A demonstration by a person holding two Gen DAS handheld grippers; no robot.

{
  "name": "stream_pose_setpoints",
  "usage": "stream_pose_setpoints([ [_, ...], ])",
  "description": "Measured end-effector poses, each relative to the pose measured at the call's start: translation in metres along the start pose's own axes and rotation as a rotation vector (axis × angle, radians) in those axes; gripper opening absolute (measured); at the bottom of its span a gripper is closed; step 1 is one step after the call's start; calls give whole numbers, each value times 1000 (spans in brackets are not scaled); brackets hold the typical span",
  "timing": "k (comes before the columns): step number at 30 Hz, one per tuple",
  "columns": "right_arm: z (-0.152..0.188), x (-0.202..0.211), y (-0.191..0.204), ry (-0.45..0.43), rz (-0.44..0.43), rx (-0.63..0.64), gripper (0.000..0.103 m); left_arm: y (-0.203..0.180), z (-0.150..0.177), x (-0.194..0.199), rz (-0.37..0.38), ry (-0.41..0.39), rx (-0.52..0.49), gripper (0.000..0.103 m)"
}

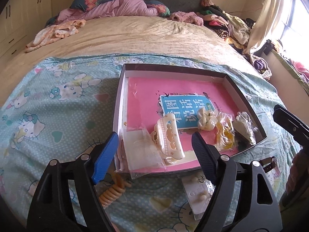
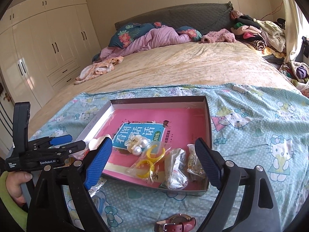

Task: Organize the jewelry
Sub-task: 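Withdraw both open tools from the box toward the remaining jewelry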

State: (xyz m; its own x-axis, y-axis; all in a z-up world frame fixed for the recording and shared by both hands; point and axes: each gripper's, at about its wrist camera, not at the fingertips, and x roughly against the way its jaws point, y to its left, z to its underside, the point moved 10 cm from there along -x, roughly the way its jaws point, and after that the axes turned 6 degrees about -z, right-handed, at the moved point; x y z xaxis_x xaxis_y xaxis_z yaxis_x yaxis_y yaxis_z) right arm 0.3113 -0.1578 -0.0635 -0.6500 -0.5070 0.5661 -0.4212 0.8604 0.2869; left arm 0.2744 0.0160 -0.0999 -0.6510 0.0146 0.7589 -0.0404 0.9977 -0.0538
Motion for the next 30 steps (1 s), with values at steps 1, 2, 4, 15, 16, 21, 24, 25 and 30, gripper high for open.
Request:
stream_pose_setpoints([
  [1, -1, 2, 1, -5, -1, 1, 89, 0, -1, 2, 0, -3, 1, 76],
  [2, -1, 4, 2, -9, -4, 1, 89, -1, -1, 5, -1, -8, 1, 79],
  [4, -1, 10, 4, -17, -7, -1, 89, 0, -2, 11, -9, -21, -1, 84],
  [15, -4, 37, 22, -48, -19, 24, 90, 2, -2, 42, -11, -71, 13, 93],
  [16, -5, 39, 24, -51, -20, 27, 90, 2, -1, 45, -11, -76, 13, 93],
  [21, -4, 51, 33, -64, -23, 42, 91, 4, 3, 59, -9, -91, 25, 93],
  [24, -2, 57, 39, -65, -28, 51, 91, 6, 6, 67, -13, -103, 33, 93],
  [25, -1, 58, 40, -66, -30, 53, 91, 7, 7, 70, -14, -106, 36, 93],
  [30, 3, 64, 54, -61, -49, 76, 91, 12, 14, 83, -20, -122, 46, 93],
])
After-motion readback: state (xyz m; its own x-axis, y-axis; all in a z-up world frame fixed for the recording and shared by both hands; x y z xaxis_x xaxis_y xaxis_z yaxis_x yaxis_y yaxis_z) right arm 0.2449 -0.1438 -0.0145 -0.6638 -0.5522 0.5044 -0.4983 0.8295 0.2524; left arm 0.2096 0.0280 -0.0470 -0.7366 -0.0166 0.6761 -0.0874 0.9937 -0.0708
